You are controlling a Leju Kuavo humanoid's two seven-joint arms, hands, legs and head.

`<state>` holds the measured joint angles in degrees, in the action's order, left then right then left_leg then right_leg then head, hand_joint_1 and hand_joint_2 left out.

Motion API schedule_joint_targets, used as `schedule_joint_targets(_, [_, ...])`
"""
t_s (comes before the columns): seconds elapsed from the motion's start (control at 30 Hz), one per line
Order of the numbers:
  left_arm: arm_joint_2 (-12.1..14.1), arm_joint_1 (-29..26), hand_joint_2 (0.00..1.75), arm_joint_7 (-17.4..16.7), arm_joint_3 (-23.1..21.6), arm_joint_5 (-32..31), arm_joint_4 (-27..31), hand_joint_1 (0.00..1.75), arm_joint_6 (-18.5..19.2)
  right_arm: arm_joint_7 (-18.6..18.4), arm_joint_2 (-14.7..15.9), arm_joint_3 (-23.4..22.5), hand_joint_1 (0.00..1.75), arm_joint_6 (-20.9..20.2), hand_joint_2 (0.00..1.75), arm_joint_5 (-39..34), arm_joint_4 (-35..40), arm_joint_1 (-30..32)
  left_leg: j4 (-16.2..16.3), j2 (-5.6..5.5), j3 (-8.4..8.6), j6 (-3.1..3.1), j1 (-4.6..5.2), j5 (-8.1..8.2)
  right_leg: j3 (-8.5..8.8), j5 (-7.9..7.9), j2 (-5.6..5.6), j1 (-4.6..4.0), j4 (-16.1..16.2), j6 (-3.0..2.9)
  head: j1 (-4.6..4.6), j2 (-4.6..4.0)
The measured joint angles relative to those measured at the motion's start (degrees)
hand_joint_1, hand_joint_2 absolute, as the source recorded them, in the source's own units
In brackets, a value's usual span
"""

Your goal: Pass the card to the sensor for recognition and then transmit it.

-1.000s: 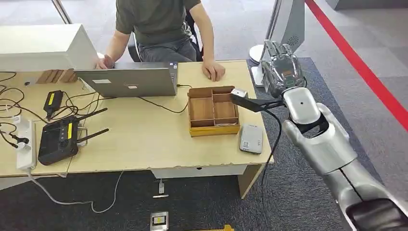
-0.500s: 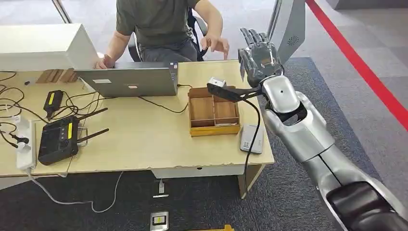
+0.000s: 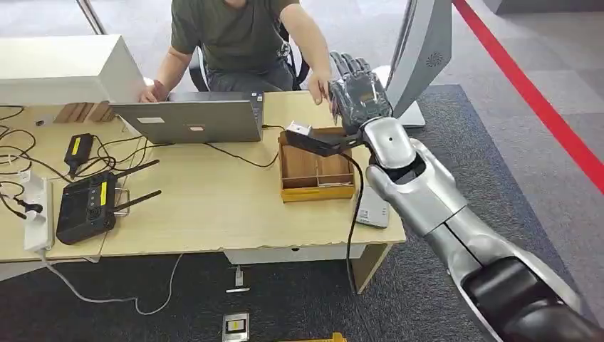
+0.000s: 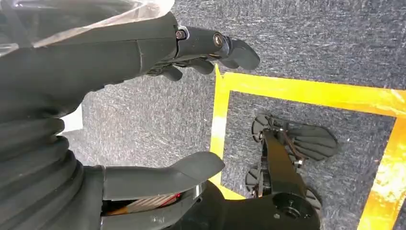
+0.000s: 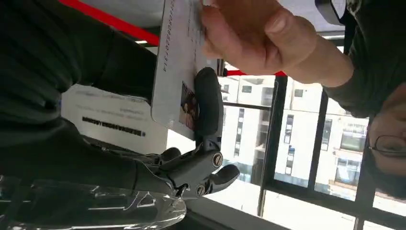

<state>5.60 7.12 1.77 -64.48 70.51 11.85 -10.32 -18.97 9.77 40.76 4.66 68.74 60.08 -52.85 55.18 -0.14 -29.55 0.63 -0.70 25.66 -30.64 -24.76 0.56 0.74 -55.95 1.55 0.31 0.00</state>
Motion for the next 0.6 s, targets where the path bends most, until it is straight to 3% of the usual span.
schedule_joint_targets(0.2, [-0.09, -0.01, 1.75, 0.44, 0.00, 0.00, 0.00, 0.00, 0.09, 0.50, -2.16, 1.49, 1.75, 1.53, 1.75, 0.26, -3.17, -0.17, 0.00, 0.00, 0.00, 0.00, 0.01, 0.00, -0.01, 0.00, 0.00, 0.00, 0.00, 0.00, -0.02, 0.00])
schedule_joint_targets(0.23, [-0.09, -0.01, 1.75, 0.42, 0.00, 0.07, 0.00, 0.00, 0.09, 0.57, -2.45, 1.68, 0.12, 1.99, 1.75, 0.31, -3.63, -0.17, 0.00, 0.00, 0.00, 0.00, 0.01, 0.00, -0.01, 0.00, 0.00, 0.00, 0.00, 0.00, -0.02, 0.00])
schedule_joint_targets(0.27, [-0.11, -0.01, 1.75, 0.24, 0.00, 0.11, 0.00, 0.00, 0.04, 0.66, -2.73, 1.88, 0.00, 2.60, 1.75, 0.35, -4.15, -0.17, 0.00, 0.00, 0.00, 0.00, 0.01, 0.00, -0.01, 0.00, 0.00, 0.00, 0.00, 0.00, -0.02, 0.00])
schedule_joint_targets(0.3, [-0.13, -0.03, 1.75, 0.09, 0.00, 0.18, 0.00, 0.00, -0.02, 0.66, -2.95, 2.05, 0.00, 3.05, 0.00, 0.52, -4.63, -0.17, 0.00, 0.00, 0.00, 0.00, 0.01, 0.00, -0.02, 0.00, 0.00, 0.00, 0.00, 0.00, 0.00, 0.00])
schedule_joint_targets(0.6, [-0.17, -0.09, 1.75, -1.51, 0.00, 0.66, 0.00, 0.00, -0.96, 1.97, -4.26, 3.58, 0.00, 4.94, 0.00, 4.66, -8.19, 0.61, 0.01, 0.00, 0.00, 0.00, 0.01, 0.00, -0.05, 0.00, 0.00, 0.00, 0.00, 0.00, -0.02, 0.00])
